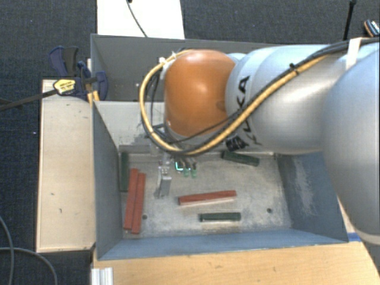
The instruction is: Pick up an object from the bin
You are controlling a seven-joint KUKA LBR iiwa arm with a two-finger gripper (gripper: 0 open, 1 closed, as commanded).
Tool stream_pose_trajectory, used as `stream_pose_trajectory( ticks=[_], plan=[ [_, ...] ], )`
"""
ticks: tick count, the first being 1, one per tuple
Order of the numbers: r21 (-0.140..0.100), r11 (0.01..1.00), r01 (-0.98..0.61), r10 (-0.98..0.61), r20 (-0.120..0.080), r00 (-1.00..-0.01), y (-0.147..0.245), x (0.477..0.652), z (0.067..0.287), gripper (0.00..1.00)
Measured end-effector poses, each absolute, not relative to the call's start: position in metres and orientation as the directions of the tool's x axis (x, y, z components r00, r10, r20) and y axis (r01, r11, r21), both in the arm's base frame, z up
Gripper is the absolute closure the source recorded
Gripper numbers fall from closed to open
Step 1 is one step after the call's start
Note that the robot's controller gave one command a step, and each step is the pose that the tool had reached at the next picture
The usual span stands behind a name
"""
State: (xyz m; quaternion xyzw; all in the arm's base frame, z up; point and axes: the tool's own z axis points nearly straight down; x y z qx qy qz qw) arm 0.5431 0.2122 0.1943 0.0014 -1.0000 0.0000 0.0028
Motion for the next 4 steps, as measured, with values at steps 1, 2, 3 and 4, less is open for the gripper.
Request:
stream_pose_trajectory(
  ticks=[1,2,3,4],
  plan=[
    [-0.001,0.985,-0.172,-0.172,0.005,-0.985,0.143,0.550,0.066,0.00],
    [-0.002,0.969,-0.246,-0.246,0.005,-0.969,0.079,0.499,0.070,0.00],
    [0.001,0.970,-0.244,-0.244,-0.001,-0.970,0.083,0.501,0.070,1.00],
    [0.000,0.974,-0.224,-0.224,-0.011,-0.974,0.093,0.519,0.205,1.00]
  ],
)
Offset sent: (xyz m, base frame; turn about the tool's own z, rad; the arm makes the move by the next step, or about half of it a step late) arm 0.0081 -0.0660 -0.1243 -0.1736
